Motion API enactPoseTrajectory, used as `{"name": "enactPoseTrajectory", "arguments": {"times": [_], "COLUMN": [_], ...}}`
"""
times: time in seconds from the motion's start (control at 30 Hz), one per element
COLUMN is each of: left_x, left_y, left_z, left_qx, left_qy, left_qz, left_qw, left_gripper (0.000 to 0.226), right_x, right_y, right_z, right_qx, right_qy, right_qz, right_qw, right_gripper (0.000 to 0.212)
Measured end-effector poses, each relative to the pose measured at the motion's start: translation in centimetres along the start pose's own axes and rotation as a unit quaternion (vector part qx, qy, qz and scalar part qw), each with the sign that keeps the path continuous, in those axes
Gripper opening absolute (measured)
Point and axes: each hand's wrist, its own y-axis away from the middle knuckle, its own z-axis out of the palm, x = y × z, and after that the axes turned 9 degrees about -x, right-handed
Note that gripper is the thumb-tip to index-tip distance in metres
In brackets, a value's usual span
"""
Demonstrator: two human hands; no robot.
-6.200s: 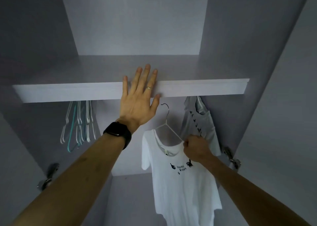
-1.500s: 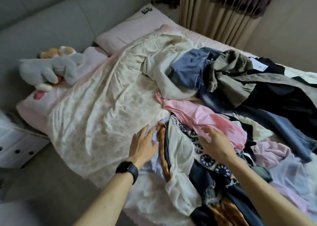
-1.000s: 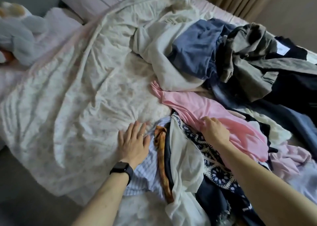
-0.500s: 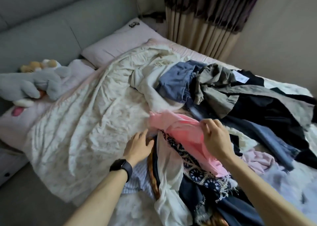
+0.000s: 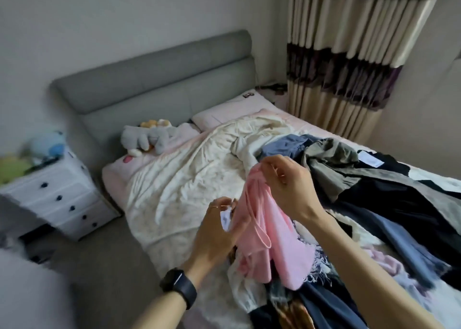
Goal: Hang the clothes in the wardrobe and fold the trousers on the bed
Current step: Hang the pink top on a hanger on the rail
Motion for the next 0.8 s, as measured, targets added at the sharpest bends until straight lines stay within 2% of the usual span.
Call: {"name": "enactPoseTrajectory", "arguments": {"times": [0.1, 0.23, 0.3, 0.37, 0.43, 0.53, 0.6, 0.7, 0.8], "left_x": [1.0, 2.2, 2.2, 1.4, 1.3, 0.7, -0.1, -2.5, -5.1], "left_y": [4.7, 10.4, 14.2, 19.1, 22.9, 29.5, 33.0, 38.1, 44.4], "left_z": [-1.8, -4.9, -5.8, -6.6, -6.8, -7.2, -7.6, -8.6, -10.0], "left_qx": [0.089, 0.142, 0.148, 0.157, 0.167, 0.265, 0.298, 0.291, 0.303], "left_qy": [-0.001, -0.052, -0.07, -0.077, -0.087, -0.171, -0.192, -0.194, -0.145], "left_qz": [-0.042, -0.091, -0.122, -0.163, -0.2, -0.266, -0.303, -0.362, -0.392], "left_qw": [0.995, 0.984, 0.979, 0.971, 0.962, 0.911, 0.884, 0.864, 0.856], "left_gripper": [0.071, 0.074, 0.064, 0.042, 0.042, 0.068, 0.071, 0.045, 0.018], "right_x": [-4.2, -9.7, -11.9, -14.4, -15.5, -18.6, -21.0, -23.9, -26.2], "right_y": [0.9, 3.1, 5.1, 7.8, 9.9, 13.5, 16.0, 19.8, 22.9], "right_z": [-0.2, 2.0, 3.7, 6.4, 8.0, 11.6, 14.0, 17.3, 20.1], "right_qx": [-0.023, -0.094, -0.133, -0.18, -0.201, -0.254, -0.295, -0.344, -0.379], "right_qy": [-0.046, -0.1, -0.135, -0.166, -0.19, -0.227, -0.248, -0.26, -0.248], "right_qz": [-0.029, -0.06, -0.07, -0.087, -0.086, -0.077, -0.068, -0.062, -0.07], "right_qw": [0.998, 0.989, 0.979, 0.966, 0.957, 0.937, 0.92, 0.9, 0.889], "right_gripper": [0.013, 0.014, 0.014, 0.018, 0.014, 0.013, 0.015, 0.02, 0.013]}}
